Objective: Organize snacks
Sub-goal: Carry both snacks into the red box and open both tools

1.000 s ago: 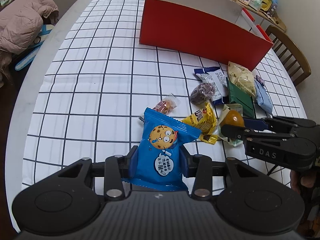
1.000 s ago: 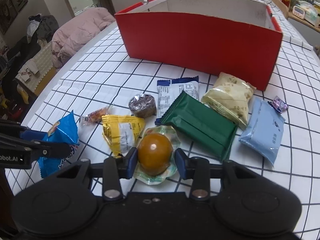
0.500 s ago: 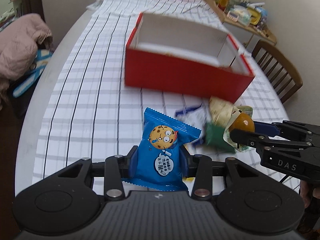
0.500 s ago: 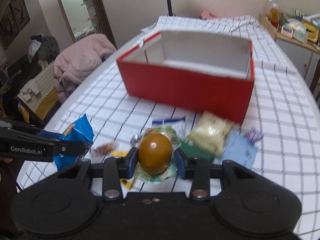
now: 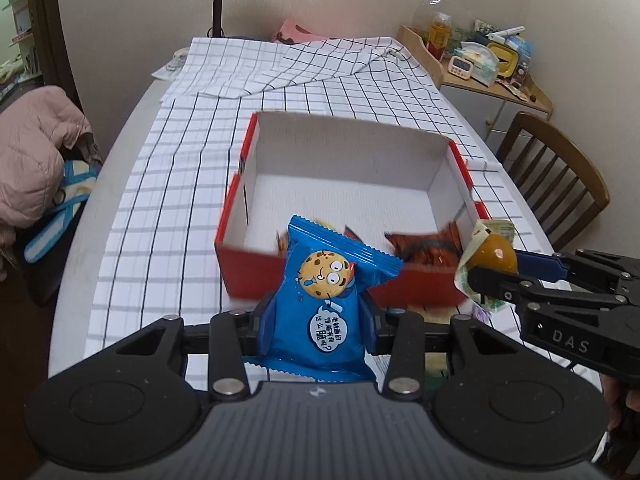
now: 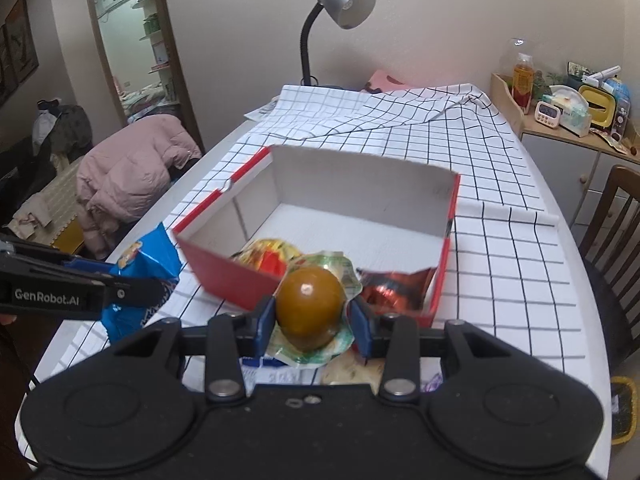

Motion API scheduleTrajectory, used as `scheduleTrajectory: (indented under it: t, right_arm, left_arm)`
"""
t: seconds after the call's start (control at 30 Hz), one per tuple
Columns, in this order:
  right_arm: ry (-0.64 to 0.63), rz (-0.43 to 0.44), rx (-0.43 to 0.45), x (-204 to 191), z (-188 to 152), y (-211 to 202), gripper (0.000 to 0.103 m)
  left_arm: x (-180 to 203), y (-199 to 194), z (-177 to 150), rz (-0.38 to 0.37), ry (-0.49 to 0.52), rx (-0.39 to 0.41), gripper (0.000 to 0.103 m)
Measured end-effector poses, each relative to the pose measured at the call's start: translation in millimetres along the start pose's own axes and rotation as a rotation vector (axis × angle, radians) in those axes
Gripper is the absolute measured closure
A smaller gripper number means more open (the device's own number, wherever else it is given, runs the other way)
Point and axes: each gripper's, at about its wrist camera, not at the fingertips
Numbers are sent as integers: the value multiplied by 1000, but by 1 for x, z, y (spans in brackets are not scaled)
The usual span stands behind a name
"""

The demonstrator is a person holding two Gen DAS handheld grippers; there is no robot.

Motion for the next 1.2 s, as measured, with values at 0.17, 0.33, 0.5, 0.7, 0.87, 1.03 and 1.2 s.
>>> scheduleTrajectory:
  t: [0.17,0.33,0.5,0.7,0.87,1.03,1.2]
  right_arm:
    - [9,-8,-17,9,22,19,63]
    - [32,2,-79,17,43,48,63]
    - [-15,-18,-140,14,49,80,63]
    - [-57,-35,-197,10,51,113,63]
    - [-73,-44,-246,7,50,134,63]
    - [-101,-68,-251,5,46,142,63]
    - [-91,-72,-247,7,49,145,63]
  left_arm:
    - [-2,16,35,23,1,-13,62]
    - [-7,43,63,49,9,-52,62]
    - [-16,74,78,102,9,-92,62]
    - [-31,105,84,140,-18,-142,62]
    - [-38,125,80,158,-34,-188,62]
    - [-44,132,78,168,-48,-200,61]
    - [-47,133,80,156,-57,-197,59]
Point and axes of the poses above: each gripper's, at about its wrist camera, not at the fingertips, and y roughly the way its jaws point, x to its right, z to its top, and after that the axes turned 14 degrees about -z, right-handed
